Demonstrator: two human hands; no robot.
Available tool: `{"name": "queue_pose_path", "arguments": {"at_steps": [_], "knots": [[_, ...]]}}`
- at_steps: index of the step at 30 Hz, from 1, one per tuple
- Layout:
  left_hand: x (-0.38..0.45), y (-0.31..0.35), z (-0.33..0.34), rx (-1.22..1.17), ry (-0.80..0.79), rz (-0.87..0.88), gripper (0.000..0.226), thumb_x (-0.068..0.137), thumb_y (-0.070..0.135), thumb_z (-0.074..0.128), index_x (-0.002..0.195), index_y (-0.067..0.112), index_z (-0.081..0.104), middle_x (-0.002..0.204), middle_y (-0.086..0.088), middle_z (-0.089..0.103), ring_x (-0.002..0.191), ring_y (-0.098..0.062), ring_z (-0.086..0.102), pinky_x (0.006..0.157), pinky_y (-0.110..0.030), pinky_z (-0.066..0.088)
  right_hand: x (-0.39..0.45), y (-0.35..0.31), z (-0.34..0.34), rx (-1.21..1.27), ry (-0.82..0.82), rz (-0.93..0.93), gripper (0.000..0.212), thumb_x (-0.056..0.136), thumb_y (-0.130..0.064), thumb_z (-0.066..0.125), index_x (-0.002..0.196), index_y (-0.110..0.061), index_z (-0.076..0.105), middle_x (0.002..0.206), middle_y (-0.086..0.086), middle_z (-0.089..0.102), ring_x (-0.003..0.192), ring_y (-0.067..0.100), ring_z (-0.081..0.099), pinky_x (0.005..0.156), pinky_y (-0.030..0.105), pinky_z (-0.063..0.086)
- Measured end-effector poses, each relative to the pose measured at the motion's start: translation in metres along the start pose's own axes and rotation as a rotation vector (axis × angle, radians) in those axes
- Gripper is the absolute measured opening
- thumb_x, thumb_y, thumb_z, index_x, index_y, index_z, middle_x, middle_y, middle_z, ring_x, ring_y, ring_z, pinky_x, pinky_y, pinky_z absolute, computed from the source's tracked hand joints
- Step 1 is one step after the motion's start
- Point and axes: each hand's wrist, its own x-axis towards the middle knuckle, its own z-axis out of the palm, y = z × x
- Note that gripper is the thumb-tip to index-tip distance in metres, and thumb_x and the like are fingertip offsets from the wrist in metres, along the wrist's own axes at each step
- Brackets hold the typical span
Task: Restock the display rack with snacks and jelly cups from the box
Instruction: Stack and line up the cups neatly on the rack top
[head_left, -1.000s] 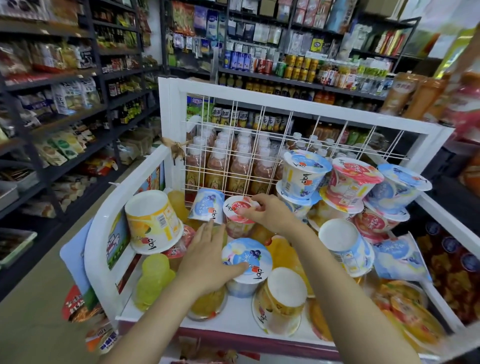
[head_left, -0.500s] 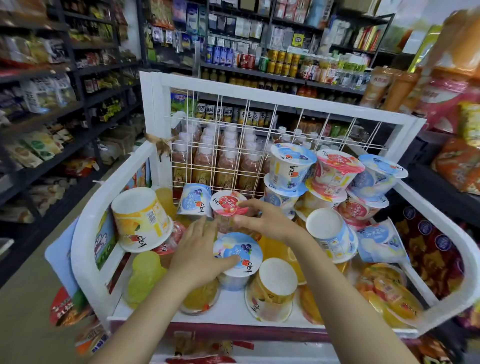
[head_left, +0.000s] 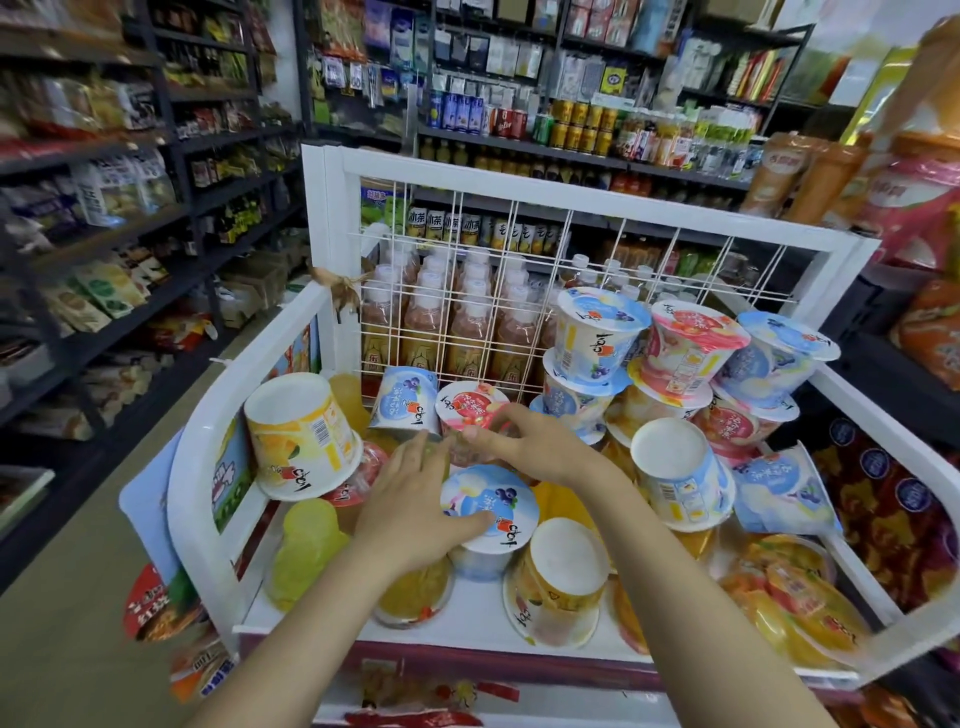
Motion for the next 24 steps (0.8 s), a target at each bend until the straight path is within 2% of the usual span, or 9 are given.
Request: {"name": "queue_pose_path", "arguments": {"at_steps": [3, 6, 9, 11, 13, 16, 20, 24], "knots": [[0.0, 0.0, 0.0, 0.005, -0.005, -0.005, 0.104, 0.079, 0.073, 0.058, 0.158, 0.027, 0.009, 0.166, 0.002, -0.003, 0.152, -0.019, -0.001, 0.121, -0.038, 0.01, 0.009, -0.001, -0.005, 0.029, 0.069, -0.068, 0.075, 0.079, -0.075, 0.059, 0.141, -0.037, 0.043, 0.135, -0.001, 0.045, 0.117, 0.016, 0.053, 0.096, 0.03, 0.044], [0.0, 0.0, 0.0, 0.003, -0.005, -0.006, 0.104, 0.079, 0.074, 0.058, 0.158, 0.028, 0.008, 0.166, 0.002, -0.003, 0.152, -0.018, -0.001, 0.121, -0.038, 0.011, 0.023, -0.008, -0.006, -0.046, 0.011, -0.076, 0.072, 0.084, -0.07, 0.057, 0.148, -0.046, 0.033, 0.16, -0.003, 0.02, 0.14, 0.019, 0.037, 0.112, 0.037, 0.033], [0.0, 0.0, 0.0, -0.001, -0.003, -0.009, 0.105, 0.079, 0.074, 0.058, 0.158, 0.028, 0.007, 0.166, 0.003, -0.003, 0.152, -0.018, -0.001, 0.122, -0.038, 0.011, 0.043, -0.014, -0.003, -0.189, -0.106, -0.002, 0.077, 0.083, -0.079, 0.048, 0.151, -0.051, 0.023, 0.166, -0.003, 0.004, 0.15, 0.026, 0.019, 0.118, 0.045, 0.024], [0.001, 0.001, 0.001, 0.0, 0.001, -0.009, 0.105, 0.078, 0.074, 0.059, 0.158, 0.029, 0.007, 0.166, 0.004, -0.003, 0.152, -0.017, -0.001, 0.122, -0.038, 0.012, 0.056, -0.017, 0.001, -0.301, -0.169, 0.031, 0.079, 0.083, -0.081, 0.043, 0.152, -0.052, 0.015, 0.166, 0.003, 0.0, 0.149, 0.035, 0.02, 0.117, 0.049, 0.028], [0.001, 0.0, 0.001, -0.009, 0.008, -0.01, 0.105, 0.078, 0.073, 0.06, 0.157, 0.029, 0.008, 0.166, 0.005, -0.002, 0.152, -0.016, -0.001, 0.122, -0.038, 0.012, 0.064, -0.017, 0.005, -0.396, -0.183, 0.049, 0.08, 0.084, -0.081, 0.04, 0.152, -0.053, 0.012, 0.166, 0.006, -0.001, 0.145, 0.04, 0.027, 0.114, 0.048, 0.034], [0.002, -0.002, 0.003, -0.028, 0.02, -0.002, 0.104, 0.076, 0.073, 0.061, 0.157, 0.03, 0.011, 0.166, 0.005, 0.0, 0.152, -0.016, 0.001, 0.121, -0.037, 0.013, 0.068, -0.013, 0.009, -0.442, -0.154, 0.041, 0.077, 0.087, -0.077, 0.044, 0.153, -0.05, 0.015, 0.165, 0.009, 0.0, 0.145, 0.038, 0.029, 0.112, 0.045, 0.036], [0.004, -0.003, 0.005, -0.03, 0.035, 0.004, 0.103, 0.075, 0.073, 0.062, 0.155, 0.031, 0.014, 0.165, 0.005, 0.004, 0.151, -0.016, 0.003, 0.121, -0.035, 0.014, 0.07, -0.011, 0.009, -0.432, -0.105, 0.028, 0.077, 0.086, -0.072, 0.052, 0.153, -0.044, 0.025, 0.161, 0.013, 0.014, 0.136, 0.038, 0.042, 0.106, 0.043, 0.042], [0.005, -0.006, 0.008, -0.036, 0.044, 0.004, 0.102, 0.074, 0.074, 0.062, 0.154, 0.03, 0.016, 0.164, 0.005, 0.007, 0.151, -0.016, 0.005, 0.121, -0.037, 0.017, 0.065, -0.009, 0.007, -0.44, -0.037, 0.061, 0.079, 0.086, -0.072, 0.052, 0.153, -0.039, 0.028, 0.157, 0.013, 0.023, 0.133, 0.035, 0.045, 0.101, 0.043, 0.044]]}}
